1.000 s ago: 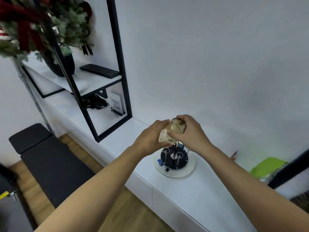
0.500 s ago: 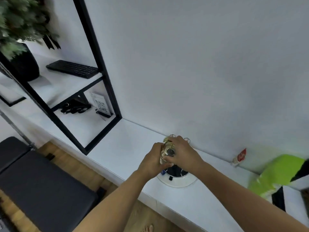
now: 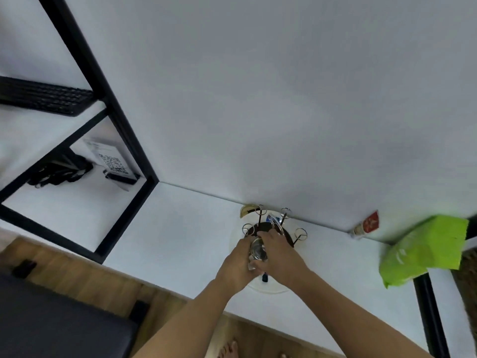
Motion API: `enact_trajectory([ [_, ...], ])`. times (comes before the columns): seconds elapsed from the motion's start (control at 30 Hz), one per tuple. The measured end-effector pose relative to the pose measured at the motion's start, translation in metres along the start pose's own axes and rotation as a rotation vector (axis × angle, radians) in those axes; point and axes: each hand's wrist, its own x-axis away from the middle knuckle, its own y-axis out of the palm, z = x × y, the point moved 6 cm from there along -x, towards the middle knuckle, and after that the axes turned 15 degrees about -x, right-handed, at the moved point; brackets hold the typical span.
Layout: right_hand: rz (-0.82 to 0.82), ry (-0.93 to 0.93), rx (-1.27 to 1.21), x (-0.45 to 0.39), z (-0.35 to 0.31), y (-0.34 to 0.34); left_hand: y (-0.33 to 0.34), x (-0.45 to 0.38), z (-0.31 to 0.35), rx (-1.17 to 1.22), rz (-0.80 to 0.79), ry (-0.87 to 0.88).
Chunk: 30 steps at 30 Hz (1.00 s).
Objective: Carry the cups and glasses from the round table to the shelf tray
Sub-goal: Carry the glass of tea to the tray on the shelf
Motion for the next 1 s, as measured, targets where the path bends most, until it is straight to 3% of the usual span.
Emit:
enact_trajectory([
  [0.33, -0.013, 0.160, 0.060, -0.012, 0.023, 0.029, 0.030, -0.018, -0.024, 0.035, -0.101, 0.003],
  [0.7, 0.006, 0.188, 0.019, -0.007, 0.020, 0.027, 0.031, -0.028, -0.029, -0.045, -0.191, 0.004],
  [0.77, 0.014, 0.177, -0.008, -0.003, 0.013, 0.018, 0.017, -0.029, -0.027, -0.115, -0.247, 0.025],
  [0.9, 0.012, 0.123, 0.108, 0.003, -0.017, -0.020, -0.030, -0.025, -0.013, -0.392, -0.557, 0.023],
  [1.0, 0.053, 0.064, 0.098, 0.004, -0.049, -0.062, -0.086, -0.029, 0.013, -0.627, -0.603, -0.011],
])
